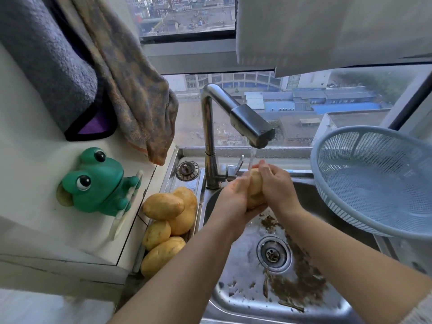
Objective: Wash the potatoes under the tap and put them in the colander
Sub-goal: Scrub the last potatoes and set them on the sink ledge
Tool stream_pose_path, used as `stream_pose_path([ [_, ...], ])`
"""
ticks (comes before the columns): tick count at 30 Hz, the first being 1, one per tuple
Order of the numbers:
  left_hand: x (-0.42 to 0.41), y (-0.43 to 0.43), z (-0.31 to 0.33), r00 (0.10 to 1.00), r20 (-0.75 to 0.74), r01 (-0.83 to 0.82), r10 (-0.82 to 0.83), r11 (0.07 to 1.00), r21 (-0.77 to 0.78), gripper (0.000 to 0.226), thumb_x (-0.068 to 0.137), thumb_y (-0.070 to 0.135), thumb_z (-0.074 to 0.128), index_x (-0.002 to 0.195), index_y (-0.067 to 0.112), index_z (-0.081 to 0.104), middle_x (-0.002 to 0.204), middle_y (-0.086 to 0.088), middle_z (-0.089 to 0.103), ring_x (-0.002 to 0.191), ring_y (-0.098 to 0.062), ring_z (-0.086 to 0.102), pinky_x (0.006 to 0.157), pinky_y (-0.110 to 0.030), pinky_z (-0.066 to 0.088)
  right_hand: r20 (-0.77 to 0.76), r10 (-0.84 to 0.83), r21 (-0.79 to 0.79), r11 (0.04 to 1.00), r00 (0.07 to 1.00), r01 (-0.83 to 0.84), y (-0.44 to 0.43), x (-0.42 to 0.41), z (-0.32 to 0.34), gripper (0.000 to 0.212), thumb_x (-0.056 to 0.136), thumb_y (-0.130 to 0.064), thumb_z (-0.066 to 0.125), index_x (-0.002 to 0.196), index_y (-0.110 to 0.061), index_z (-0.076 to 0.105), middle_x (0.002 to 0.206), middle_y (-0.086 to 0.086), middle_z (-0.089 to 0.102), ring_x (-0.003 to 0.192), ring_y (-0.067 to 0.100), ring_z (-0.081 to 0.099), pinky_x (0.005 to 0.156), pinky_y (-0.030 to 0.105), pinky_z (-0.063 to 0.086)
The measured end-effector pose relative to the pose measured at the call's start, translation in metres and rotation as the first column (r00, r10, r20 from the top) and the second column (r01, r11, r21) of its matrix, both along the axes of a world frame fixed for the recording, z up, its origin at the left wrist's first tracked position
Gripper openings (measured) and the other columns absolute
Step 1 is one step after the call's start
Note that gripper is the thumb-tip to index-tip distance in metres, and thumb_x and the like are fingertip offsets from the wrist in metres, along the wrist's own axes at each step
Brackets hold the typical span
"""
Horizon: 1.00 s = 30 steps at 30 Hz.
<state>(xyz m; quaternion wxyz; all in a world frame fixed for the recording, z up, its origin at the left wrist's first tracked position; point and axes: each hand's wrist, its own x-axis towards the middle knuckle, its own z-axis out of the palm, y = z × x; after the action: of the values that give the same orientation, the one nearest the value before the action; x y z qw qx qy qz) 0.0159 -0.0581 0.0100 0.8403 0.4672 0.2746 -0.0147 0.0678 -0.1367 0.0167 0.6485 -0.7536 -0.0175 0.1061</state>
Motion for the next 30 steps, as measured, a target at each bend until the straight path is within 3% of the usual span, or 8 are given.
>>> stream_pose_path([
  [4,0.003,0.001,-0.004,0.996,-0.008,-0.086,0.087,0.993,0.076,0.045,0.090,0.047,0.060,0.114,0.009,0.063,0.103,-0.013,0.071,0.091,-0.025,0.070,0.074,-0.039,0.060,0.249,0.118,-0.158,0.984,0.961,-0.079,-0.001,-0.016,-0.004,0.018,0.096,-0.036,0.055,0.100,-0.021,0.064,0.094,-0.002,0.067,0.092,0.015,0.063,0.087,0.033,0.051],
  [9,0.010,0.013,0.001,0.980,-0.174,-0.113,0.092,0.987,-0.118,0.045,0.097,0.047,0.049,0.116,0.009,0.064,0.108,-0.016,0.070,0.092,-0.026,0.070,0.067,-0.037,0.059,0.442,0.346,-0.342,0.918,0.828,-0.201,-0.017,-0.013,-0.013,0.056,0.078,-0.034,0.078,0.126,-0.021,0.053,0.107,-0.008,0.054,0.097,0.009,0.054,0.090,0.024,0.046],
  [13,0.007,-0.002,0.001,0.992,-0.064,-0.101,0.105,0.993,0.065,0.040,0.103,0.042,0.035,0.115,0.014,0.061,0.110,-0.016,0.067,0.098,-0.027,0.067,0.076,-0.042,0.060,0.371,0.221,-0.151,0.973,0.902,-0.176,-0.020,-0.007,-0.012,0.030,0.074,-0.049,0.071,0.098,-0.036,0.058,0.090,-0.017,0.062,0.084,0.004,0.061,0.078,0.022,0.052],
  [15,0.001,-0.012,0.001,0.991,0.058,-0.126,0.116,0.973,0.191,0.037,0.104,0.041,0.034,0.120,0.016,0.057,0.110,-0.015,0.064,0.099,-0.025,0.066,0.083,-0.045,0.059,0.233,0.059,0.037,0.997,0.971,-0.069,-0.014,-0.005,-0.006,0.006,0.086,-0.038,0.064,0.085,-0.032,0.064,0.083,-0.009,0.065,0.080,0.009,0.063,0.075,0.030,0.055],
  [18,-0.011,-0.019,-0.004,0.979,0.198,-0.096,0.044,0.961,0.261,0.040,0.097,0.045,0.039,0.127,0.018,0.047,0.114,-0.010,0.057,0.103,-0.021,0.064,0.084,-0.038,0.058,-0.116,-0.032,0.215,0.975,0.993,0.056,-0.008,0.000,0.001,0.027,0.098,-0.027,0.051,0.079,-0.020,0.069,0.083,0.006,0.067,0.081,0.023,0.065,0.073,0.039,0.058],
  [23,-0.020,-0.010,-0.007,0.977,0.198,-0.100,0.079,0.990,0.100,0.026,0.100,0.032,0.044,0.123,0.019,0.049,0.119,-0.014,0.057,0.099,-0.022,0.065,0.074,-0.034,0.059,-0.232,0.085,0.164,0.985,0.969,-0.048,-0.007,-0.004,0.002,0.028,0.100,-0.030,0.044,0.089,-0.017,0.067,0.095,0.009,0.067,0.091,0.024,0.064,0.084,0.041,0.054],
  [28,-0.024,-0.001,-0.008,0.978,0.192,-0.124,0.085,0.972,0.200,0.029,0.101,0.032,0.044,0.124,0.017,0.052,0.116,-0.013,0.062,0.100,-0.022,0.067,0.078,-0.038,0.059,-0.115,0.209,0.026,0.978,0.971,-0.208,-0.004,-0.018,-0.004,0.029,0.084,-0.044,0.069,0.104,-0.026,0.059,0.104,0.002,0.063,0.098,0.019,0.063,0.085,0.040,0.057],
  [30,-0.025,0.000,-0.009,0.976,0.195,-0.135,0.095,0.970,0.204,0.027,0.101,0.029,0.045,0.124,0.016,0.053,0.117,-0.016,0.062,0.102,-0.025,0.067,0.081,-0.041,0.059,-0.117,0.227,0.053,0.974,0.967,-0.222,-0.003,-0.019,-0.004,0.027,0.085,-0.044,0.068,0.104,-0.028,0.059,0.109,0.005,0.063,0.101,0.023,0.063,0.087,0.044,0.057],
])
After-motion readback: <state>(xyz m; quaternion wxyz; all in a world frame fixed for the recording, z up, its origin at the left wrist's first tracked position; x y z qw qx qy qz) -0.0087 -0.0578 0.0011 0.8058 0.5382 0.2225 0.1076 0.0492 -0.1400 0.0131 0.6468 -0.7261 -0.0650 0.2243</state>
